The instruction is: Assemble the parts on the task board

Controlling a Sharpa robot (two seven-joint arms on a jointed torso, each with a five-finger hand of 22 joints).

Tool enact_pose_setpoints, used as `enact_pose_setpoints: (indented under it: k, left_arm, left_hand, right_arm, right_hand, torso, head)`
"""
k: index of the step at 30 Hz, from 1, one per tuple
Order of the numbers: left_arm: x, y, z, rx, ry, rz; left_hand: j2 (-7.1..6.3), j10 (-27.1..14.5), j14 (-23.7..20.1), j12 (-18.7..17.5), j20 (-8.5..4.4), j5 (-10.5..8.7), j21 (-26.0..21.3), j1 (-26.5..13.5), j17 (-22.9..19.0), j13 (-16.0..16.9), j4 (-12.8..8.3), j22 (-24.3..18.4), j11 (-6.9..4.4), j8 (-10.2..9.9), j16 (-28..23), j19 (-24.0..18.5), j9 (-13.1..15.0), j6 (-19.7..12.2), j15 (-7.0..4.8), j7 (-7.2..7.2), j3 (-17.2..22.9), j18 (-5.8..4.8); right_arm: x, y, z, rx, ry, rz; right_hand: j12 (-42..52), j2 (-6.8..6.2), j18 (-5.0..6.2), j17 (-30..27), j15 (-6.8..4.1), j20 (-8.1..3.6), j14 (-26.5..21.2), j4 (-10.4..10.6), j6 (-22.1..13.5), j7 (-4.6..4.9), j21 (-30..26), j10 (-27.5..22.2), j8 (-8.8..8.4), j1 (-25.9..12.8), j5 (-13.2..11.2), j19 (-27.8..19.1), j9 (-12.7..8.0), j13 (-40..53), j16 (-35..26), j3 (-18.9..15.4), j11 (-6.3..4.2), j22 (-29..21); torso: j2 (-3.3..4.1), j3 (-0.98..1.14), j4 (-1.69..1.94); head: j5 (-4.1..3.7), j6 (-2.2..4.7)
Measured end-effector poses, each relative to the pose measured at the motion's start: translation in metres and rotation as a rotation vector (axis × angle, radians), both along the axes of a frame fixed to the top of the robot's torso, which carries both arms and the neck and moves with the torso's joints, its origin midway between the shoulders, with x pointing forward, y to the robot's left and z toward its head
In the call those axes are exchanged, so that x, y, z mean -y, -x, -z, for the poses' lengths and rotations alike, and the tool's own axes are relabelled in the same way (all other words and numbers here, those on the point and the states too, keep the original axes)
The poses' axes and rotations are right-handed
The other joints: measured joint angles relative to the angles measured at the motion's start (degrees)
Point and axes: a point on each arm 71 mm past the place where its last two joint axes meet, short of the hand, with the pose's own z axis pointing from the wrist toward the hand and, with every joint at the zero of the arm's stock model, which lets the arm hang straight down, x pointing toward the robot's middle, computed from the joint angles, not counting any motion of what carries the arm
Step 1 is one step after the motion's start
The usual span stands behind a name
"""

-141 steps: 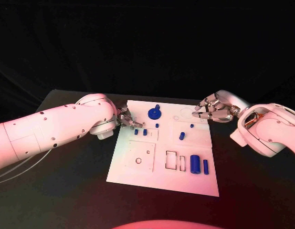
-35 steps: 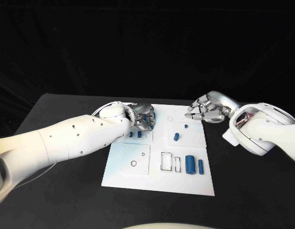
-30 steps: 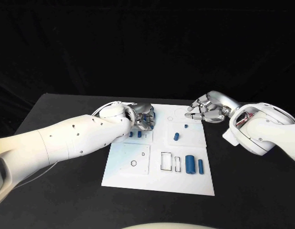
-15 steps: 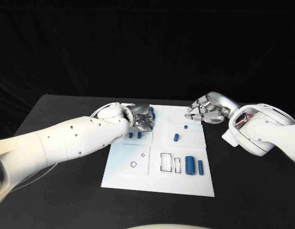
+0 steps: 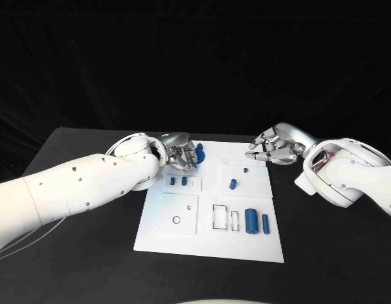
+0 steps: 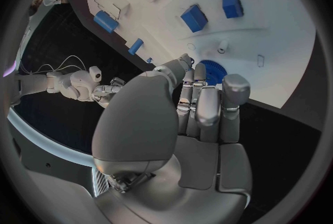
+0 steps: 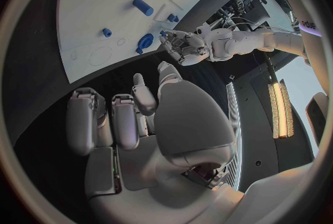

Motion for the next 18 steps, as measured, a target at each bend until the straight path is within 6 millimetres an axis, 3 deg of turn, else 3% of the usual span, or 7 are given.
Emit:
enact_pose_setpoints:
  k: [10,18]
  left_arm:
    - [-0.03,0.003,-0.008,0.0,0.011,-0.041]
    - [-0.038,0.001,-0.008,-0.009,0.013,-0.063]
  left_hand:
    - [0.01,0.0,0.0,-0.2,-0.2,0.0,0.0,-0.5,0.0,0.0,0.0,0.2,0.0,-0.1,0.0,0.2,0.0,0.0,0.0,0.0,0.0,0.0]
    - [-0.13,0.0,0.0,-0.4,-0.2,0.0,0.0,-0.6,0.1,-0.1,0.0,0.2,0.0,-0.3,0.3,0.2,-0.1,0.0,0.0,0.0,0.0,0.0]
  right_arm:
    - [0.001,0.0,0.0,0.0,0.001,0.002]
    - [0.001,0.0,0.0,0.0,0.001,0.002]
  right_hand:
    - [0.0,0.0,0.0,0.0,0.0,0.0,0.0,0.0,0.0,0.0,0.0,0.0,0.0,0.0,0.0,0.0,0.0,0.0,0.0,0.0,0.0,0.0]
    - [0.0,0.0,0.0,0.0,0.0,0.0,0.0,0.0,0.0,0.0,0.0,0.0,0.0,0.0,0.0,0.0,0.0,0.0,0.0,0.0,0.0,0.0]
  torso:
    - [0.04,-0.01,0.01]
    - [0.1,-0.02,-0.04]
  head:
    - [0.3,0.09]
    - [0.54,0.09]
